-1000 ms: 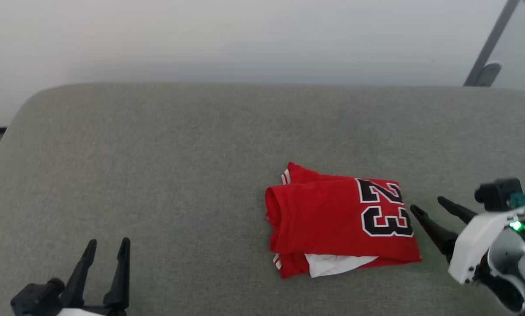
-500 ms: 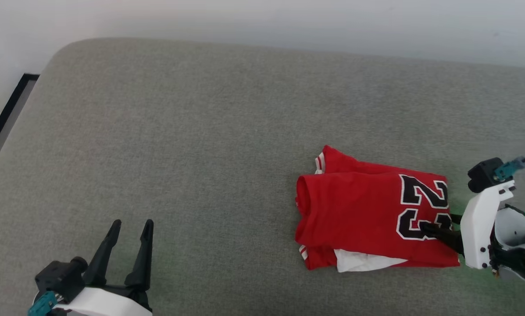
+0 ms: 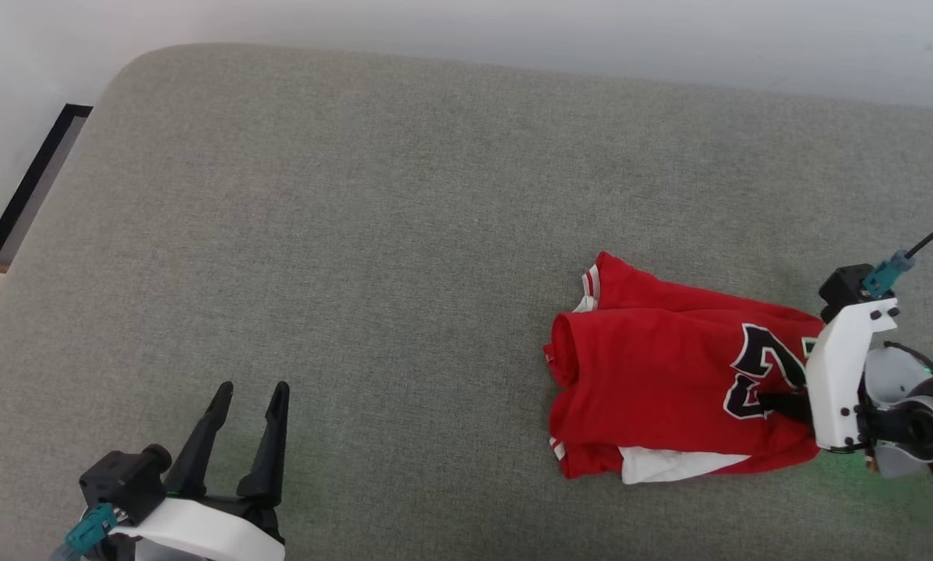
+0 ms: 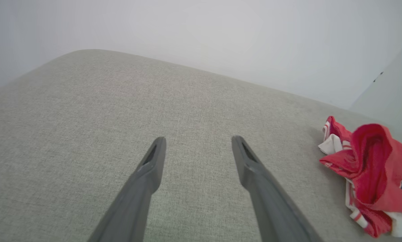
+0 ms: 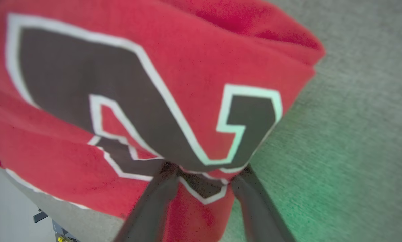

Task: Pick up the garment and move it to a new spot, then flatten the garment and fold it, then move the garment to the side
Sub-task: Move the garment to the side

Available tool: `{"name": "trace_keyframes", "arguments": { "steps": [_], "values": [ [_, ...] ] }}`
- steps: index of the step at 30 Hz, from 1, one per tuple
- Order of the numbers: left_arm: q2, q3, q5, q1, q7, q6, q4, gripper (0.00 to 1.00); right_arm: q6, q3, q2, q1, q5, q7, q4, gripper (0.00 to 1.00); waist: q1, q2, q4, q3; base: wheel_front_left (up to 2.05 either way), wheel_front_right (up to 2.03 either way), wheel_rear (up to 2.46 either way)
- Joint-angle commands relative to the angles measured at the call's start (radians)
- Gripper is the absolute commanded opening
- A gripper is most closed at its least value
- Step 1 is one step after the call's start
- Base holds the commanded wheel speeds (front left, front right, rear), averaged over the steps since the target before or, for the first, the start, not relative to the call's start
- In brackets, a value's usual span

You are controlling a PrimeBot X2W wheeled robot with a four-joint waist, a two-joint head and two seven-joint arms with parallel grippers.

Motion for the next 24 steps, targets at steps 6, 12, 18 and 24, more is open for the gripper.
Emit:
{"name": "trace_keyframes", "arguments": {
  "steps": [6,12,18,24],
  "values": [
    [0.013,0.004,-0.019,-0.03,-0.005,-0.003,0.008,1.0,0.003,0.022,0.009,0.003,0.015,-0.031,-0.018,0.0,0.0,-0.0001,-0.018,0.006,0.0,0.0,0.0],
    [0.034,0.006,-0.024,-0.054,-0.005,-0.004,-0.004,1.0,0.003,-0.007,-0.045,-0.035,0.009,-0.054,-0.067,0.0,0.0,-0.0001,-0.059,0.011,0.0,0.0,0.0],
    [0.058,-0.015,-0.013,-0.097,-0.005,-0.004,-0.012,1.0,0.003,-0.02,-0.088,-0.077,-0.016,-0.069,-0.126,0.0,0.0,-0.0001,-0.112,0.026,0.0,0.0,0.0],
    [0.07,-0.037,-0.017,-0.152,-0.005,-0.004,-0.028,1.0,0.003,-0.042,-0.131,-0.112,-0.042,-0.092,-0.148,0.0,0.0,-0.0001,-0.161,0.045,0.0,0.0,0.0]
  ]
}}
